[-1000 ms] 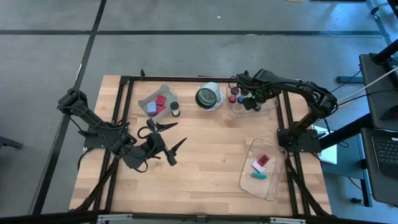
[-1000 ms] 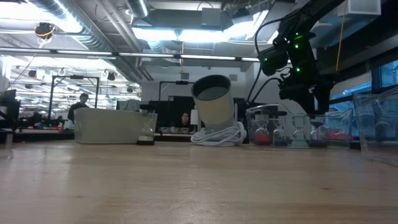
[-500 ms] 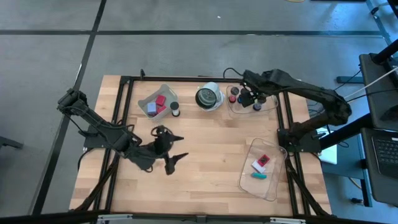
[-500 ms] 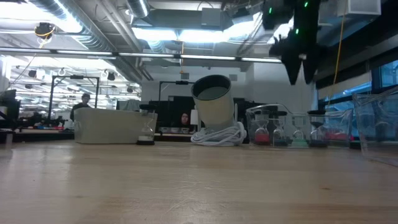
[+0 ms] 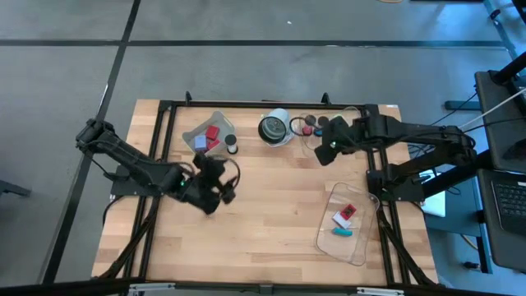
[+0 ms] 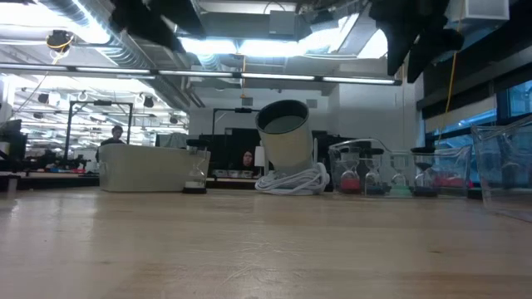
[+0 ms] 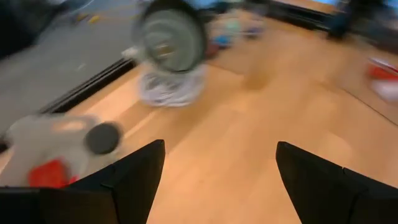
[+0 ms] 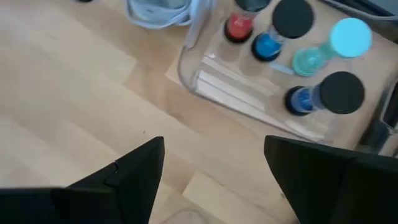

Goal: Pick & Place Office items
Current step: Put the white hourglass into the top transparent bin

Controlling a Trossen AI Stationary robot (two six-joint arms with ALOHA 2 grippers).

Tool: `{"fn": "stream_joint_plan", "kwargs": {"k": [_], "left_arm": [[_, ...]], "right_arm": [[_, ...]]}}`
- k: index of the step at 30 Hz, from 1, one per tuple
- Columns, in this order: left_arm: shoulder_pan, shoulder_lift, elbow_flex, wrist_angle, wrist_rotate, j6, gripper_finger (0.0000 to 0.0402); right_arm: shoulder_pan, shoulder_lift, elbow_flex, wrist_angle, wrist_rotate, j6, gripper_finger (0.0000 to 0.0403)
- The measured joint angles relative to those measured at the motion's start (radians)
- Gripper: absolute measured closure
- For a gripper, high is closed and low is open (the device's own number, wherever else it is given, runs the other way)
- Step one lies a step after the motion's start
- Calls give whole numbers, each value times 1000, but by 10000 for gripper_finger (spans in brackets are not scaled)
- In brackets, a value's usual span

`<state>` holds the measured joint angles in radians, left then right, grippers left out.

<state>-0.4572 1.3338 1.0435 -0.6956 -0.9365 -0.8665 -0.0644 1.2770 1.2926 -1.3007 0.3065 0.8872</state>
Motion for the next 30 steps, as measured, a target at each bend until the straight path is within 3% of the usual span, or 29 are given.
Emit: {"fn": "stream_joint_plan", "kwargs": {"k": [4, 19, 30], "left_arm": [[109, 0, 0, -46, 27, -75, 96], [597, 0, -94, 45, 344, 108, 95], [673, 0, -200, 277, 448, 187, 95]], "right_arm": [[40, 0, 0, 17, 0, 0, 124], [49, 0, 0, 55, 71, -186, 105], [49, 0, 0, 90, 48, -164, 87]]}}
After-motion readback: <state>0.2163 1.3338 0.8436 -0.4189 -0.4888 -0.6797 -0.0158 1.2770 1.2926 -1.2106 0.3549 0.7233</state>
